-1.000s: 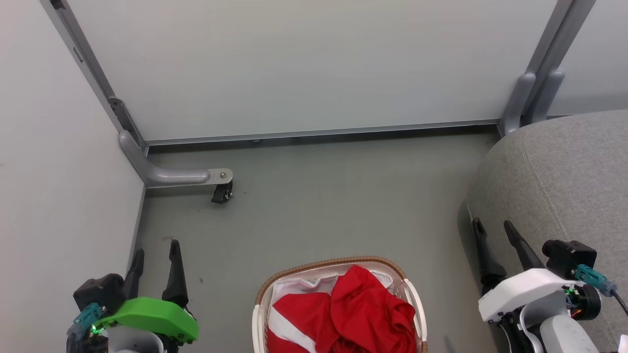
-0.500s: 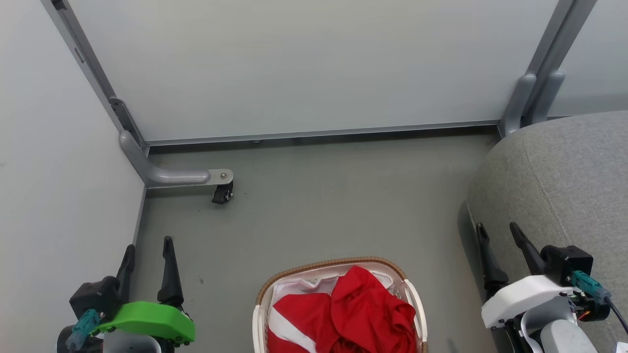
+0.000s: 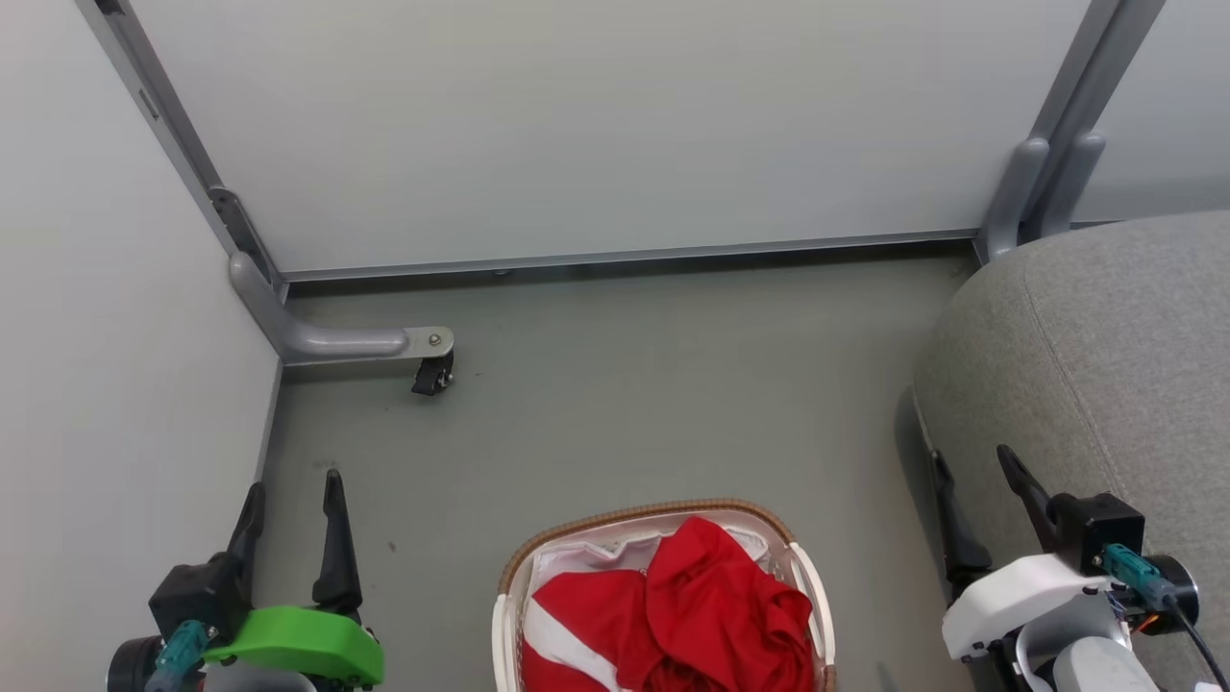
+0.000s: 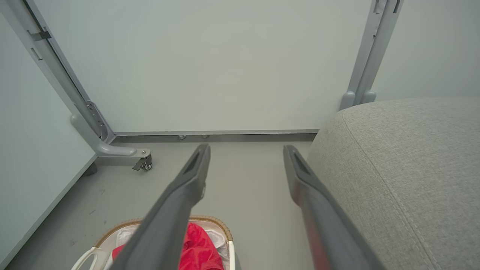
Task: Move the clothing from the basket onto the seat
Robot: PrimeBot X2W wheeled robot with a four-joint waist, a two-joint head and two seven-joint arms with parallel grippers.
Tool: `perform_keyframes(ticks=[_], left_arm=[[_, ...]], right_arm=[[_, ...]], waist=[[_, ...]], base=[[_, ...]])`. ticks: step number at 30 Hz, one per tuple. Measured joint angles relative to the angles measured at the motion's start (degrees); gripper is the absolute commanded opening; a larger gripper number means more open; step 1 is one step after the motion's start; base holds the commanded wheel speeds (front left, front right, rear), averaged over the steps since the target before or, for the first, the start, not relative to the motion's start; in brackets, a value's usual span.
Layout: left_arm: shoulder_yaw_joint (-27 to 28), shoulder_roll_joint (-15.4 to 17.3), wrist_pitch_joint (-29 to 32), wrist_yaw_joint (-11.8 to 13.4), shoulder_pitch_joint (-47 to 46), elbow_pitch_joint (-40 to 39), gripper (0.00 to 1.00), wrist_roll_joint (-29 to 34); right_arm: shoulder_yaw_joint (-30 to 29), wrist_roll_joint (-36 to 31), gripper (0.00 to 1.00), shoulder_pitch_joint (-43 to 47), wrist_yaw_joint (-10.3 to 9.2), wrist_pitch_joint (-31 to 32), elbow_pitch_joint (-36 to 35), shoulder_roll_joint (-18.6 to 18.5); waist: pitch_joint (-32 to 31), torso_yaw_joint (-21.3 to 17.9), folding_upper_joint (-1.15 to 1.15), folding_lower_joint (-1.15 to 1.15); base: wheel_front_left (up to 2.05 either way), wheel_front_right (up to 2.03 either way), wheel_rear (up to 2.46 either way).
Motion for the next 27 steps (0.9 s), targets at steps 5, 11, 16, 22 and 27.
perform_keyframes(ticks=[5,11,16,22,27], left_arm=[[-0.6,-0.2,-0.6,-0.7,-0.5,1.0,1.0,1.8],[-2.8,-0.3,-1.2,-1.4,-4.8,2.9,1.0,4.4],[-5.9,-0.4,-1.7,-1.7,-9.8,4.6,1.0,6.9],[-10.6,0.6,-2.3,-1.8,-15.4,8.1,1.0,8.7],[-16.0,2.8,-2.6,-1.8,-20.2,13.6,1.0,8.5]], right_arm=[[0.8,-1.5,1.0,-1.7,0.0,-0.6,-0.3,-0.1],[2.5,-3.4,1.0,-5.8,0.03,-1.1,-2.8,-0.1],[4.1,-4.9,1.0,-9.4,0.03,-1.7,-5.0,-0.1],[5.3,-5.7,1.0,-12.8,0.03,-2.3,-7.2,-0.1],[6.8,-6.9,1.0,-15.4,0.03,-2.5,-9.1,-0.2]], waist=[[2.0,-0.7,0.0,0.0],[6.3,-2.4,0.0,0.0],[11.0,-4.3,0.0,0.0],[17.2,-7.0,0.0,0.0],[22.8,-9.2,0.0,0.0]], base=[[0.0,0.0,0.0],[0.0,0.0,0.0],[0.0,0.0,0.0],[0.0,0.0,0.0],[0.0,0.0,0.0]])
